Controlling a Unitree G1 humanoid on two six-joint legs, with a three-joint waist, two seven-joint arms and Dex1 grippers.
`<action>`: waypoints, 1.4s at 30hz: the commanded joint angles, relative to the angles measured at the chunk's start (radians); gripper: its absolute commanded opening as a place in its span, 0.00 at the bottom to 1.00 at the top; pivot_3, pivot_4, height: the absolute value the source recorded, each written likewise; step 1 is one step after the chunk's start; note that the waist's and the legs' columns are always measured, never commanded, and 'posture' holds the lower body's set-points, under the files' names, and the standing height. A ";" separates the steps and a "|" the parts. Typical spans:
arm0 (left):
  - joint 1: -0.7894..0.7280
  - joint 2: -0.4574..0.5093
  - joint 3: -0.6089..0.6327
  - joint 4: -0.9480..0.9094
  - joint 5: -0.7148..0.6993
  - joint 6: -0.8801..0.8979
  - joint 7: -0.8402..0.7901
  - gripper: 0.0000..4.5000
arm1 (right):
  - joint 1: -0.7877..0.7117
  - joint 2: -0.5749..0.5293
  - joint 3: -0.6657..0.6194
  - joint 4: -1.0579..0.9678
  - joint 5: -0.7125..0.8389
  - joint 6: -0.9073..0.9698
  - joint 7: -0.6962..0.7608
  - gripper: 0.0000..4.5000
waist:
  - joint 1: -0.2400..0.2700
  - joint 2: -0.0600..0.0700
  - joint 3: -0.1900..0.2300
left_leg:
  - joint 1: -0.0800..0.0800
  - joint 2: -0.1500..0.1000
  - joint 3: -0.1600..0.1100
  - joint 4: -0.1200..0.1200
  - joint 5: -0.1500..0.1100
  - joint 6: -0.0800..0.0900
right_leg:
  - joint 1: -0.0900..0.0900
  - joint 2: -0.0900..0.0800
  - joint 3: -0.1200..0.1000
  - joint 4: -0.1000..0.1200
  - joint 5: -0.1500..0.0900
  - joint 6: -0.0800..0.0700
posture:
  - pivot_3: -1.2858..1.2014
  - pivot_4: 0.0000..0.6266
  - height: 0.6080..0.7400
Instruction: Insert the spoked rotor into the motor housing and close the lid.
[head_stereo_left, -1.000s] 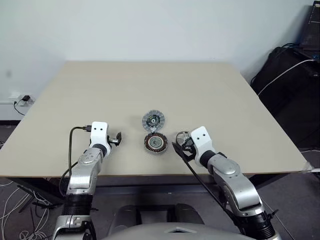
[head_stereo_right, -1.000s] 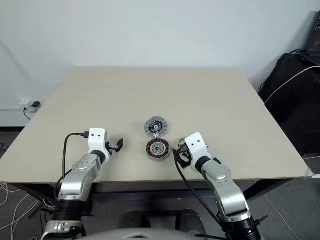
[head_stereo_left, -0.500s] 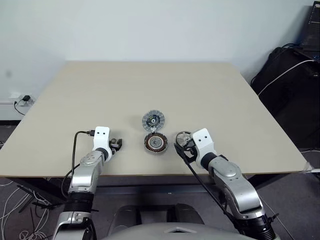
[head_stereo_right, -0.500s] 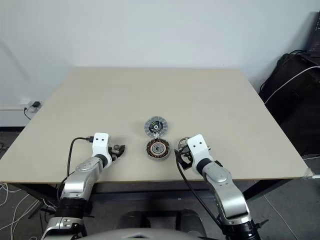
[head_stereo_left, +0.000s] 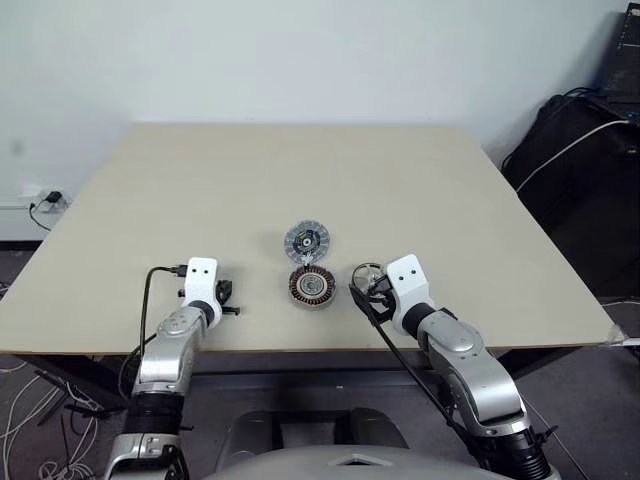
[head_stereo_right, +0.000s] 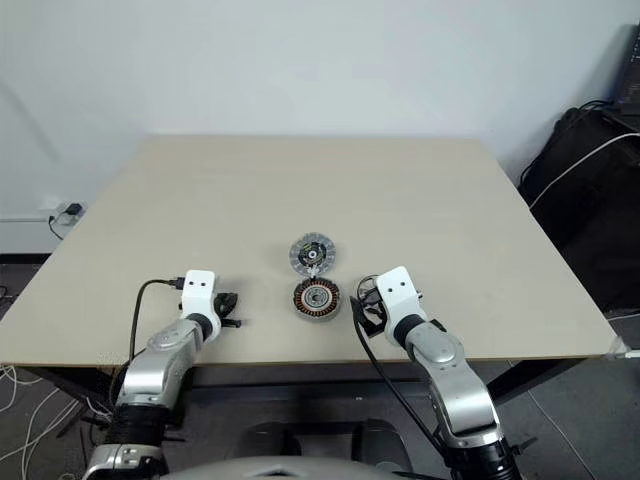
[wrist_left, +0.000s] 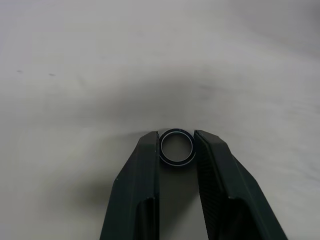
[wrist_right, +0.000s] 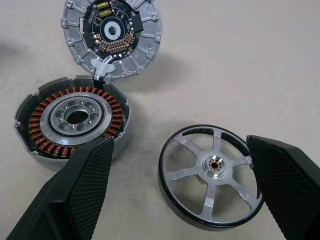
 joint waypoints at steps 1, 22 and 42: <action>-0.014 -0.026 -0.056 -0.180 -0.083 0.006 -0.097 0.15 | -0.016 0.005 -0.013 -0.036 0.003 -0.004 -0.009 1.00 | 0.000 0.000 0.000 | 0.000 0.000 0.000 0.000 0.000 0.000 | 0.000 0.000 0.000 0.000 0.000 0.000 | 0.52 0.00 1.00; -0.283 -0.115 -0.324 0.109 0.036 -0.093 -0.169 0.15 | 0.018 0.028 -0.027 -0.068 0.000 -0.006 -0.045 1.00 | -0.002 0.000 0.000 | -0.001 -0.001 0.001 0.000 0.003 0.005 | 0.003 0.004 0.001 0.001 0.000 0.001 | 0.52 0.00 1.00; -0.242 -0.095 -0.360 0.124 0.097 -0.053 -0.197 0.57 | 0.032 0.034 -0.032 -0.077 0.002 -0.009 -0.065 1.00 | -0.001 0.000 0.000 | -0.002 -0.001 0.000 0.001 0.003 0.005 | 0.002 0.002 0.001 0.001 0.000 0.001 | 0.52 0.00 1.00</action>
